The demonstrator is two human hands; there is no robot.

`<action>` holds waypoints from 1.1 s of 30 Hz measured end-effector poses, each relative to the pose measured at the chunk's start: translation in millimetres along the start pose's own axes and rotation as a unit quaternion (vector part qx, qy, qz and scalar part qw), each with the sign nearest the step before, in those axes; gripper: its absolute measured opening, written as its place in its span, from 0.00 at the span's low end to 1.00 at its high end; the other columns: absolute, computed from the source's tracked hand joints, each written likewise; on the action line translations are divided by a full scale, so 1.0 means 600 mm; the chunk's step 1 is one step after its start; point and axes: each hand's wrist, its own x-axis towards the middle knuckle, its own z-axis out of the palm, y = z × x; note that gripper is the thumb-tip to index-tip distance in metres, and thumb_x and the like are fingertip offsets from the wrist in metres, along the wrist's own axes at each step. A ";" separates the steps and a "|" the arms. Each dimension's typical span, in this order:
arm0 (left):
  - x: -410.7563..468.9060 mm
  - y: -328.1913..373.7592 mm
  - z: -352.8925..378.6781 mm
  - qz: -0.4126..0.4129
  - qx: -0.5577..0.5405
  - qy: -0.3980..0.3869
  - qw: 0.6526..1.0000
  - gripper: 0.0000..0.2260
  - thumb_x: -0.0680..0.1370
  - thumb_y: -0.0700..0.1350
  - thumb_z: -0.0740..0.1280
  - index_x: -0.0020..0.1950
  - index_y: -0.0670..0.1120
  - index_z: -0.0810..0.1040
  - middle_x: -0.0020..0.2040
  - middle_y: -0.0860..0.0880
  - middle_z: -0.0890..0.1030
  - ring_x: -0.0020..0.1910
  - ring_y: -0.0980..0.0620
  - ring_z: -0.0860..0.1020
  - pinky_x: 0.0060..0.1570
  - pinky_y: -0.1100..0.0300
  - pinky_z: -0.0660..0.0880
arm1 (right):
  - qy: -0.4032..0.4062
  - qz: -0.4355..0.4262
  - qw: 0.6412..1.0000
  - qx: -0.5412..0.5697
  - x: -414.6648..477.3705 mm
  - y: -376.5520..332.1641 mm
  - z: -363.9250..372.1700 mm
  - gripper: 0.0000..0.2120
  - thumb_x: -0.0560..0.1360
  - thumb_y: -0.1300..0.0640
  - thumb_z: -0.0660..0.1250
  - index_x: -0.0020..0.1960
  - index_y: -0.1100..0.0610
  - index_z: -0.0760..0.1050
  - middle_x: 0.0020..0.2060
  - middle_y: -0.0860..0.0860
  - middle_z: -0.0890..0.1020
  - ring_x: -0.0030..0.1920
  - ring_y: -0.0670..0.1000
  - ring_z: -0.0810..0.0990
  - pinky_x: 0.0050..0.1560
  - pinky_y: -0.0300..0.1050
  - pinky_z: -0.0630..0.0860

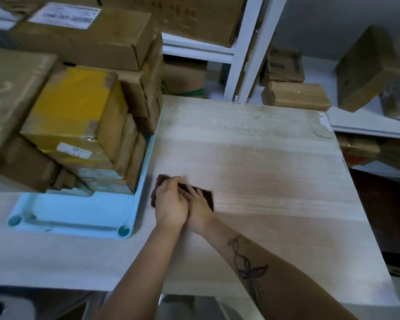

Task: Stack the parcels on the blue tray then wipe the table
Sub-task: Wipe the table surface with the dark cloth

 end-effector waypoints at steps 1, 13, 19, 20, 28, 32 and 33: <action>-0.001 -0.006 -0.010 0.003 0.004 0.001 1.000 0.22 0.75 0.32 0.55 0.69 0.41 0.71 0.67 0.41 0.71 0.67 0.44 0.67 0.69 0.55 0.64 | -0.013 -0.042 0.999 -0.010 0.001 -0.006 0.006 0.29 0.78 0.59 0.59 0.77 0.51 0.55 0.77 0.49 0.55 0.78 0.55 0.47 0.76 0.53 0.43; -0.046 -0.106 -0.100 0.046 -0.008 -0.014 0.999 0.22 0.73 0.30 0.56 0.65 0.40 0.74 0.62 0.40 0.75 0.63 0.42 0.72 0.63 0.52 0.69 | 0.109 0.180 0.977 0.041 0.007 -0.076 0.031 0.28 0.78 0.60 0.57 0.76 0.45 0.57 0.78 0.52 0.53 0.77 0.57 0.50 0.75 0.49 0.49; -0.060 -0.075 -0.087 0.048 -0.020 -0.052 0.997 0.18 0.76 0.34 0.56 0.63 0.41 0.75 0.61 0.42 0.76 0.61 0.45 0.73 0.62 0.57 0.69 | 0.034 0.099 0.994 0.026 -0.037 -0.125 0.084 0.39 0.69 0.39 0.40 0.75 0.55 0.60 0.75 0.52 0.62 0.76 0.53 0.56 0.76 0.49 0.52; -0.062 -0.067 -0.080 0.057 -0.015 -0.057 0.997 0.18 0.77 0.35 0.56 0.64 0.42 0.75 0.61 0.43 0.76 0.62 0.46 0.73 0.62 0.56 0.69 | 0.044 0.104 0.993 0.018 -0.047 -0.104 0.073 0.33 0.73 0.42 0.45 0.75 0.53 0.60 0.76 0.51 0.61 0.76 0.53 0.56 0.76 0.50 0.53; -0.096 -0.066 -0.048 0.101 0.012 -0.110 0.989 0.20 0.77 0.33 0.53 0.67 0.43 0.72 0.64 0.44 0.74 0.64 0.46 0.69 0.63 0.55 0.68 | 0.186 0.305 0.932 0.052 -0.180 0.088 -0.003 0.30 0.76 0.71 0.53 0.73 0.49 0.65 0.76 0.53 0.59 0.76 0.57 0.56 0.75 0.52 0.55; -0.117 -0.072 -0.041 0.098 0.021 -0.127 0.987 0.20 0.78 0.34 0.52 0.68 0.44 0.71 0.65 0.46 0.73 0.65 0.48 0.68 0.63 0.58 0.67 | 0.226 0.391 0.888 0.087 -0.208 0.133 -0.013 0.30 0.75 0.70 0.53 0.74 0.50 0.64 0.76 0.54 0.59 0.75 0.58 0.56 0.74 0.52 0.57; -0.121 -0.073 -0.041 0.098 0.023 -0.127 0.987 0.20 0.78 0.34 0.52 0.68 0.44 0.71 0.65 0.46 0.73 0.65 0.48 0.68 0.64 0.58 0.67 | 0.229 0.406 0.880 0.088 -0.206 0.133 -0.012 0.30 0.75 0.70 0.53 0.74 0.50 0.63 0.76 0.54 0.58 0.75 0.58 0.55 0.75 0.52 0.56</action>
